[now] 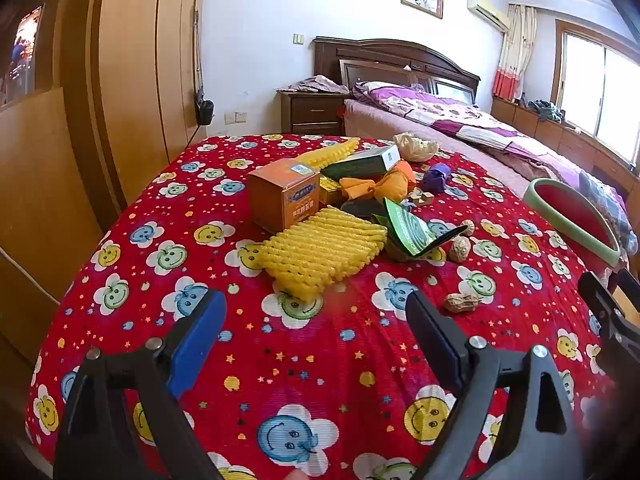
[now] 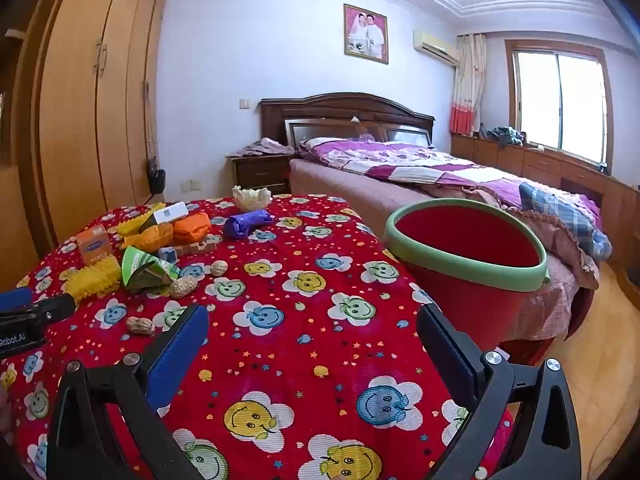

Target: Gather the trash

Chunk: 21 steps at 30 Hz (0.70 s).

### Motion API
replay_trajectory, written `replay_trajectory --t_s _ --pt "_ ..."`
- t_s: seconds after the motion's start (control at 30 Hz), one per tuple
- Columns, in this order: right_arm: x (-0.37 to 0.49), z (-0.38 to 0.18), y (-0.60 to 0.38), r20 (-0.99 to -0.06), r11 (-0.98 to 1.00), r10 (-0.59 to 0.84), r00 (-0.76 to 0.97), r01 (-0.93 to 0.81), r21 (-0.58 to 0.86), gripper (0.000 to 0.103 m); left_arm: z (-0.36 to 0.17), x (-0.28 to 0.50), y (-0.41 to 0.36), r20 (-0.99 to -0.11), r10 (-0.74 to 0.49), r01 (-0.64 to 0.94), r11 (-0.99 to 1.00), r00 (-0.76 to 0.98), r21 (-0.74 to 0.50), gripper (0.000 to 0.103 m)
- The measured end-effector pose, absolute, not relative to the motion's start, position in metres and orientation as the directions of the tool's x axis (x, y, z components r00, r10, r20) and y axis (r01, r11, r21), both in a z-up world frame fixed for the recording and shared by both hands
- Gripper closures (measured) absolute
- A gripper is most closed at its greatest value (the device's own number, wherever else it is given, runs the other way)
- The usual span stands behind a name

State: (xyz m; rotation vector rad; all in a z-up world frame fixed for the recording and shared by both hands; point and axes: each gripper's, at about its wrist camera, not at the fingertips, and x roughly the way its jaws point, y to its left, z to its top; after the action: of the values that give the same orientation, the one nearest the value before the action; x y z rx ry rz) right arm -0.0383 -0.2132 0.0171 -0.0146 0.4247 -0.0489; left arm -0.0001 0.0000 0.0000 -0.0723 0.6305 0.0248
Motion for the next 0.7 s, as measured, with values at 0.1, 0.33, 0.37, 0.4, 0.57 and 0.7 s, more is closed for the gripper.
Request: replay_trajectory --t_s 0.1,0.33,0.37,0.4,0.57,0.7 --pt "-0.0384 0.0171 -0.2130 -0.414 0.999 -0.050 0.909 0.045 -0.024 0.000 0.0001 -0.0001 0.0001 -0.588 0.001 -0.043 0.997 0.809 -0.058 0.012" --pt "-0.0380 0.0172 -0.2133 -0.411 0.999 -0.052 0.910 0.047 -0.023 0.000 0.0002 -0.0003 -0.0001 -0.588 0.004 -0.041 0.998 0.809 -0.050 0.012" --pt "-0.0367 0.0168 -0.2125 -0.413 0.999 -0.052 0.909 0.046 -0.025 0.000 0.0002 -0.0002 -0.0003 -0.588 0.006 -0.042 0.998 0.809 -0.048 0.012" --pt "-0.0385 0.0169 -0.2124 -0.412 0.999 -0.051 0.910 0.045 -0.025 0.000 0.0002 -0.0001 -0.0003 -0.588 0.005 -0.042 0.998 0.809 -0.049 0.012" --pt "-0.0384 0.0168 -0.2122 -0.411 0.999 -0.052 0.910 0.045 -0.027 0.000 0.0002 -0.0002 -0.0002 -0.588 0.006 -0.042 0.998 0.809 -0.047 0.012" --pt "-0.0383 0.0169 -0.2121 -0.410 0.999 -0.053 0.911 0.045 -0.028 0.000 0.0002 -0.0002 -0.0003 -0.588 0.007 -0.042 0.998 0.809 -0.047 0.012"
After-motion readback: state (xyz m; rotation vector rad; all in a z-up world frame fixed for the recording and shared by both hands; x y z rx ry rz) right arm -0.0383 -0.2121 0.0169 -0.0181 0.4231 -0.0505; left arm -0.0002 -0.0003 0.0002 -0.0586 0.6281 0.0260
